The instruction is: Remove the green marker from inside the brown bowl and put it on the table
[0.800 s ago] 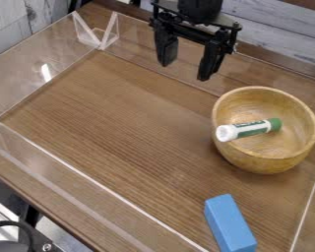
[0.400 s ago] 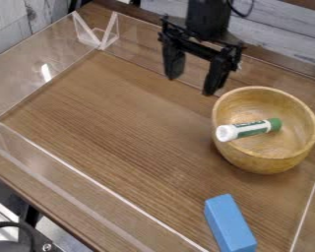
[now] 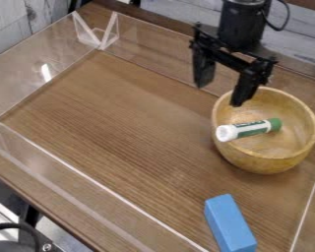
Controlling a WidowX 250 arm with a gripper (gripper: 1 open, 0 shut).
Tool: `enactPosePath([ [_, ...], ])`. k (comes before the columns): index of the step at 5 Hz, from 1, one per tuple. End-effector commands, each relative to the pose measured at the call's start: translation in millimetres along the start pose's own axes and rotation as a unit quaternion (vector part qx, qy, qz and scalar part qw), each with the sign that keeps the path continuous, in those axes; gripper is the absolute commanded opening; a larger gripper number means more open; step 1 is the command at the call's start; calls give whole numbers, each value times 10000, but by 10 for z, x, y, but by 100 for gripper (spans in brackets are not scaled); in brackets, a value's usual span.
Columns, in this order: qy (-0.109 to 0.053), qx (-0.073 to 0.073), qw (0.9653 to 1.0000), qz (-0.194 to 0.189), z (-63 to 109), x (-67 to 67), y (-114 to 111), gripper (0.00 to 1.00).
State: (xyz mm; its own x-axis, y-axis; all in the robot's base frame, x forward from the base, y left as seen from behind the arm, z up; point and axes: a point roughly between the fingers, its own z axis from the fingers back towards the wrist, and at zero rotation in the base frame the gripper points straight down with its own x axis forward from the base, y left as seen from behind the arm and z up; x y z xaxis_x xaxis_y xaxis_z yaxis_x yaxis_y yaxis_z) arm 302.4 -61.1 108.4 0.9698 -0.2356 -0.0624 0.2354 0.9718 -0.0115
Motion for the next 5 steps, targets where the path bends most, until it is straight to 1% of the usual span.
enactPosePath([
  [1,-405,65,9990,-202,171,165,-70,100],
  [3,-505,80,9976,-477,141,252,-193,100],
  [5,-672,64,9954,-687,103,311,-270,100],
])
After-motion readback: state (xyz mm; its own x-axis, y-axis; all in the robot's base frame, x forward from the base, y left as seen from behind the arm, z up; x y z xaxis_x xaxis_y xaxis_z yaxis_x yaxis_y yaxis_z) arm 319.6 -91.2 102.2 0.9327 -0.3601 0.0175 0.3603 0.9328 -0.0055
